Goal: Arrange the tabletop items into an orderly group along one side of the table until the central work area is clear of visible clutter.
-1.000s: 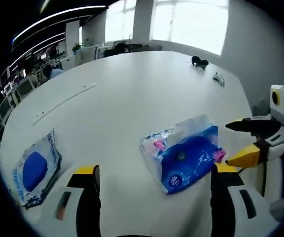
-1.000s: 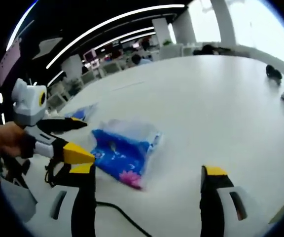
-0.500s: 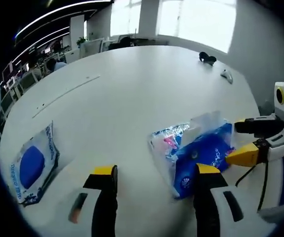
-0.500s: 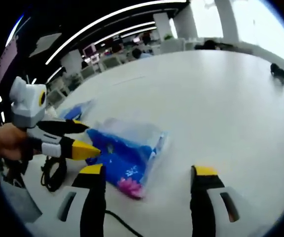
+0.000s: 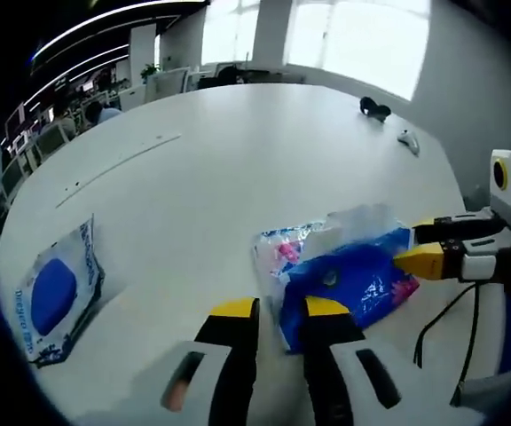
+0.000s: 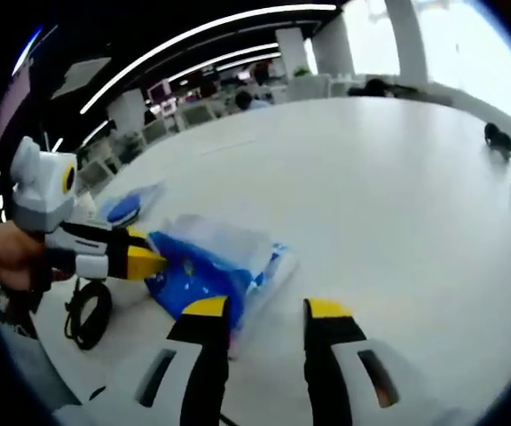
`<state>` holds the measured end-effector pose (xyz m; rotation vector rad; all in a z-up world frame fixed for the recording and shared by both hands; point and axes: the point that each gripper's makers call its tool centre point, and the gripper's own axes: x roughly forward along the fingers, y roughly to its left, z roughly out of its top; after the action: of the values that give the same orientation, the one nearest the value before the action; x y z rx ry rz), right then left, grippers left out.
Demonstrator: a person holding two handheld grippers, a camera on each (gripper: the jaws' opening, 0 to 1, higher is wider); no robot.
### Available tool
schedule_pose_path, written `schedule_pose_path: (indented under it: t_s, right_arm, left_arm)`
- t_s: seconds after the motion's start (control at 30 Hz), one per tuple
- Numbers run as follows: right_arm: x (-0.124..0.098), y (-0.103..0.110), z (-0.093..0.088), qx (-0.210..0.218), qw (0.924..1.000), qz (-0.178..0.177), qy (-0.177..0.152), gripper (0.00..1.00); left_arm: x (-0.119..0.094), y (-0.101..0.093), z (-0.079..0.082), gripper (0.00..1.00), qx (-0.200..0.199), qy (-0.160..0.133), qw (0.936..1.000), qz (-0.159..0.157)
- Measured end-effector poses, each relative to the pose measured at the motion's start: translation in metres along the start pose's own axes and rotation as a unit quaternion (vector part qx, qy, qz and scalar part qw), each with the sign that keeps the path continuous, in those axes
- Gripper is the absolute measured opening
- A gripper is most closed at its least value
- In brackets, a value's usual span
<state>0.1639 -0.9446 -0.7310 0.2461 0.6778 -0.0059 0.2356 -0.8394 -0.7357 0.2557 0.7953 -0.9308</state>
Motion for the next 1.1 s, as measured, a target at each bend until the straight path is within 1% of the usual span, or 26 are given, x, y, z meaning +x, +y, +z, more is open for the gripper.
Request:
schedule_pose_path:
  t_s: [0.07, 0.1, 0.13, 0.17, 0.23, 0.33, 0.43, 0.63, 0.73, 0.8, 1.0, 1.07, 1.1]
  right_arm:
    - [0.001, 0.004, 0.0, 0.005, 1.0, 0.008, -0.001, 0.19]
    - [0.001, 0.006, 0.0, 0.006, 0.9999, 0.012, 0.002, 0.14]
    - [0.0, 0.006, 0.001, 0.005, 0.9999, 0.012, 0.0, 0.12]
    - [-0.001, 0.006, 0.004, 0.0, 1.0, 0.007, -0.005, 0.11]
    - [-0.001, 0.005, 0.004, -0.002, 1.0, 0.004, -0.006, 0.09]
    - [-0.002, 0.001, 0.004, 0.018, 0.9998, 0.003, -0.007, 0.05]
    - [-0.003, 0.001, 0.005, 0.022, 0.9997, 0.004, -0.008, 0.03]
    - [-0.004, 0.005, 0.007, 0.025, 0.9997, 0.006, -0.005, 0.0]
    - [-0.004, 0.009, 0.009, 0.016, 0.9998, 0.011, -0.003, 0.0]
    - [-0.004, 0.012, 0.012, 0.013, 0.9998, 0.014, -0.003, 0.0]
    - [0.002, 0.021, 0.03, -0.002, 0.9998, 0.02, -0.009, 0.0]
    - [0.005, 0.021, 0.035, -0.006, 0.9998, 0.018, -0.009, 0.0]
    - [0.008, 0.019, 0.04, -0.017, 0.9997, 0.01, -0.011, 0.0]
  left_arm:
    - [-0.001, -0.002, 0.0, 0.12, -0.002, -0.001, 1.0, -0.004]
    - [-0.001, -0.002, 0.0, 0.11, -0.001, -0.001, 1.0, -0.004]
    - [-0.002, -0.002, -0.001, 0.09, 0.001, 0.0, 1.0, -0.005]
    - [-0.002, -0.002, -0.001, 0.09, 0.002, 0.001, 1.0, -0.005]
    - [-0.003, -0.001, -0.002, 0.07, 0.003, 0.002, 1.0, -0.004]
    - [-0.005, -0.001, -0.002, 0.05, 0.002, 0.002, 1.0, -0.004]
    - [-0.006, -0.001, -0.003, 0.03, 0.001, 0.004, 1.0, -0.007]
    - [-0.009, -0.002, -0.005, 0.02, 0.009, 0.01, 0.9999, -0.011]
    - [-0.012, -0.001, -0.006, 0.01, 0.014, 0.012, 0.9998, -0.01]
    - [-0.015, 0.002, -0.005, 0.01, 0.007, 0.01, 0.9999, -0.008]
    - [-0.019, 0.012, -0.003, 0.01, -0.011, 0.005, 0.9999, -0.002]
    - [-0.02, 0.017, 0.003, 0.01, -0.022, -0.002, 0.9997, -0.002]
    - [-0.021, 0.018, 0.009, 0.01, -0.035, -0.01, 0.9993, -0.008]
